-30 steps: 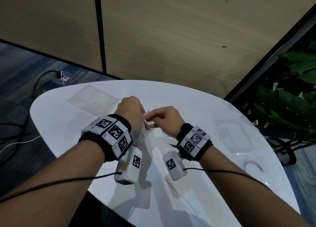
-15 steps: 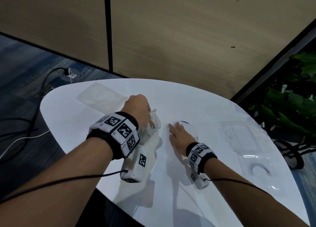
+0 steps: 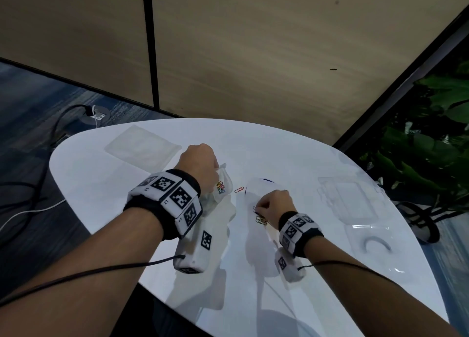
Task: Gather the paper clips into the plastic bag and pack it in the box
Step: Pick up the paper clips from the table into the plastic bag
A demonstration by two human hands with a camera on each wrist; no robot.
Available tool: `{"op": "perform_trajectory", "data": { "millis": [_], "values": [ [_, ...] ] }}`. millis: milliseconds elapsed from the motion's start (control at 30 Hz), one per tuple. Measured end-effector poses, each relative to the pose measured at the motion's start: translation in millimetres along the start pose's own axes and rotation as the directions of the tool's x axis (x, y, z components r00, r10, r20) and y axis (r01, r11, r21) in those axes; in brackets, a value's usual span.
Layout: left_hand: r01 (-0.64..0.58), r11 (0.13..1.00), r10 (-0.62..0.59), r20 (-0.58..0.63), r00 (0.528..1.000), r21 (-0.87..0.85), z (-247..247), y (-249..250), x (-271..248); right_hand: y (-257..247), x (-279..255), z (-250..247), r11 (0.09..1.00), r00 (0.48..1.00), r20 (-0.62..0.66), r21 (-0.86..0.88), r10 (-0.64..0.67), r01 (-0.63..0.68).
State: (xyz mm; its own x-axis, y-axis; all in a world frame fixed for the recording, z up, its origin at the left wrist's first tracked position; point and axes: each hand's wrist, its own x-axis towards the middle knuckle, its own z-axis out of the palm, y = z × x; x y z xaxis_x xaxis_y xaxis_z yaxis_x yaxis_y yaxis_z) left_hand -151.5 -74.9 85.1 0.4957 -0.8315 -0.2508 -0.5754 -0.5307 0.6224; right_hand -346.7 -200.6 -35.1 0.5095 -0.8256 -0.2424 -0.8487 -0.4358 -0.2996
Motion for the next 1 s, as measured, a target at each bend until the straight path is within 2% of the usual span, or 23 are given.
{"op": "perform_trajectory", "data": {
  "millis": [100,167,200,233,300,333,400,467,567,633,667,767,800,833,867,900,933,1000],
  "values": [
    [-0.007,1.000,0.007,0.010,1.000,0.011,1.9,2.1,0.1,12.3,1.7,-8.5,0.963,0.988,0.030,0.221,0.153,-0.155],
    [-0.012,1.000,0.012,0.006,1.000,0.024,4.1,4.2,0.4,19.6,4.8,-14.7,0.882,0.963,0.111,0.387,0.244,-0.269],
    [-0.012,1.000,0.012,0.002,1.000,0.028,5.2,5.3,0.6,19.6,6.3,-19.2,0.809,0.948,0.166,0.494,0.271,-0.318],
    [-0.012,1.000,0.012,0.002,1.000,0.029,6.1,6.1,0.5,17.1,7.8,-23.8,0.694,0.938,0.211,0.632,0.274,-0.345],
    [-0.008,1.000,0.008,0.011,1.000,0.023,8.1,7.6,0.7,2.2,8.2,-36.4,0.426,0.946,0.247,0.848,0.209,-0.316],
    [-0.005,1.000,0.005,0.019,1.000,0.017,9.3,8.3,0.6,-9.6,6.5,-43.8,0.340,0.958,0.241,0.897,0.158,-0.282],
    [-0.007,1.000,0.007,0.030,1.000,0.011,12.1,9.4,0.6,-37.6,-0.4,-55.3,0.289,0.976,0.214,0.933,0.043,-0.217],
    [-0.015,1.000,0.015,0.027,1.000,0.010,14.4,9.3,0.0,-61.9,-5.4,-54.1,0.328,0.982,0.189,0.929,-0.028,-0.170],
    [-0.008,1.000,0.008,-0.006,1.000,-0.007,11.9,6.3,-0.4,-88.0,-8.1,-45.6,0.497,0.985,0.147,0.864,-0.095,-0.081],
    [0.016,0.999,-0.017,-0.030,0.999,-0.041,7.8,2.2,1.1,-94.5,-6.9,-46.9,0.561,0.982,0.119,0.827,-0.144,-0.018],
    [0.028,0.997,-0.030,-0.032,0.999,-0.066,5.8,0.1,2.3,-95.1,-5.1,-50.0,0.573,0.983,0.100,0.819,-0.153,0.006],
    [0.047,0.991,-0.051,-0.028,0.998,-0.124,1.8,-5.1,4.2,-87.2,3.9,-57.1,0.536,0.993,0.054,0.844,-0.108,0.012],
    [0.050,0.990,-0.053,-0.025,0.998,-0.130,0.8,-6.3,4.3,-82.6,8.0,-56.7,0.564,0.996,0.032,0.825,-0.085,0.022],
    [0.050,0.990,-0.053,-0.021,0.998,-0.131,-0.2,-7.2,4.1,-76.6,12.4,-53.8,0.663,0.997,-0.007,0.746,-0.076,0.056],
    [0.049,0.990,-0.051,-0.018,0.999,-0.129,-1.1,-8.3,3.9,-70.2,15.8,-49.6,0.808,0.993,-0.046,0.578,-0.110,0.116],
    [0.046,0.991,-0.048,-0.017,0.999,-0.126,-2.0,-9.0,3.8,-62.7,18.2,-42.0,0.924,0.982,-0.041,0.334,-0.183,0.186],
    [0.042,0.992,-0.044,-0.016,0.999,-0.121,-2.8,-9.6,3.7,-56.2,18.1,-32.2,0.962,0.963,0.045,0.082,-0.264,0.260],
    [0.033,0.993,-0.035,-0.013,0.999,-0.109,-3.9,-10.1,3.2,-41.8,11.9,-10.2,0.868,0.895,0.283,-0.265,-0.346,0.419]
  ]
}}
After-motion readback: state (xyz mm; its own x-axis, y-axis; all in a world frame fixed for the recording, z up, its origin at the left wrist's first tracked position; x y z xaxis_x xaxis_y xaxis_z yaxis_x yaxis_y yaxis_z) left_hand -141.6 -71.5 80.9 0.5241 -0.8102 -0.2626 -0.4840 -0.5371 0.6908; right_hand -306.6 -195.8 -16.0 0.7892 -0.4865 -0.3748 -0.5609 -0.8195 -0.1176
